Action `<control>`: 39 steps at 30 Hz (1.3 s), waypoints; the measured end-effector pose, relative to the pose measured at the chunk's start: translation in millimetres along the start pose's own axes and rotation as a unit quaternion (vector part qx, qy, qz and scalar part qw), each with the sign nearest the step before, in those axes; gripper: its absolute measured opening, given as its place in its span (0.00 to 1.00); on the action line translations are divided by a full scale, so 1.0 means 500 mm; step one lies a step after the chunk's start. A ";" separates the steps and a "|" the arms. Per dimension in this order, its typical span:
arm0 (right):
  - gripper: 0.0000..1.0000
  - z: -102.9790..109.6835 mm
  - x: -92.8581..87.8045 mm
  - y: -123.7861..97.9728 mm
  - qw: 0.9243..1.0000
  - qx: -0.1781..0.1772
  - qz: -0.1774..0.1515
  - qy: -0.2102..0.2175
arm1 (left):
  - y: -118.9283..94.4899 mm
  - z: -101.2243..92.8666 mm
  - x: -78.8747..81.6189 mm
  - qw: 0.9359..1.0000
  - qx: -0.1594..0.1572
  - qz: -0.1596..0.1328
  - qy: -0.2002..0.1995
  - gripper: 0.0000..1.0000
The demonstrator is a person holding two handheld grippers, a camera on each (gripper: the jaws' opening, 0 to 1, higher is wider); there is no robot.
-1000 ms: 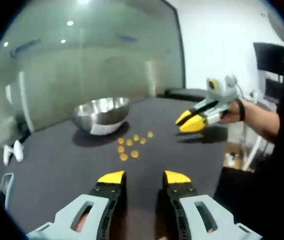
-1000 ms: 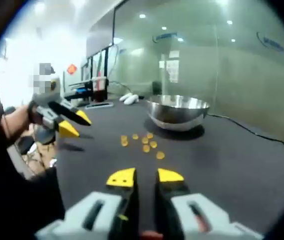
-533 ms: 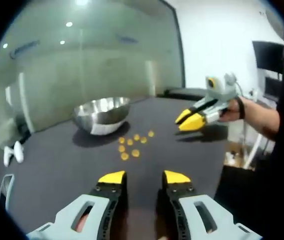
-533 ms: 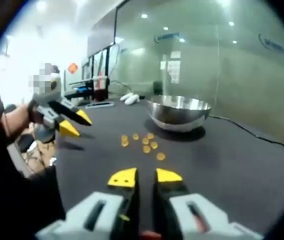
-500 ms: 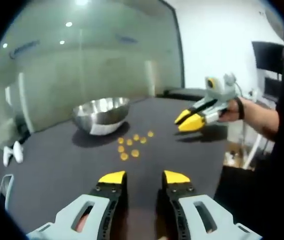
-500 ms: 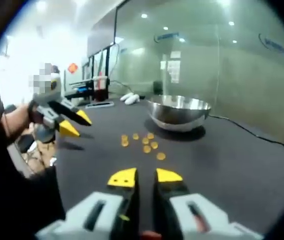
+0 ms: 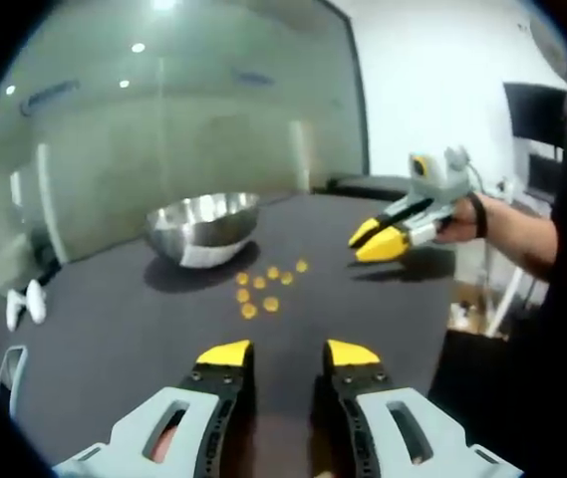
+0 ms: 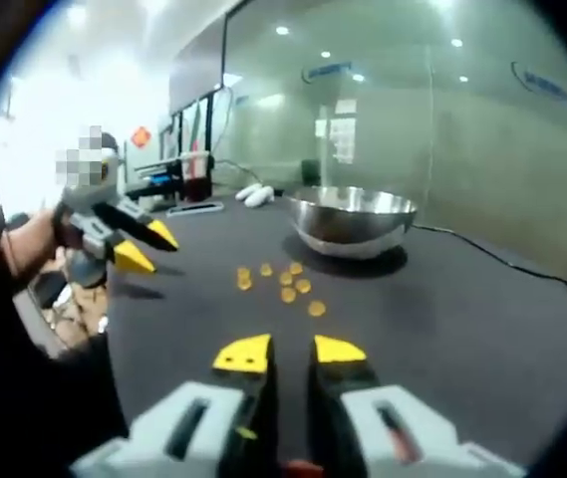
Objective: Pick up the QQ candy scattered on the table and place it into the stainless steel bowl on the table
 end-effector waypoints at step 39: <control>0.18 -0.030 -0.013 0.123 1.000 -0.007 0.022 -0.014 | -0.016 0.009 -0.011 1.000 0.011 0.004 -0.007 0.30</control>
Point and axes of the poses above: the point that each gripper's makers call its tool centre point, and the gripper's own axes: y roughly forward along the fingers, z roughly to its left, x roughly out of its top, the point moved 10 cm from there along -y, roughly backward along the fingers, and after that the axes turned 13 degrees about -z, right-handed, at the moved point
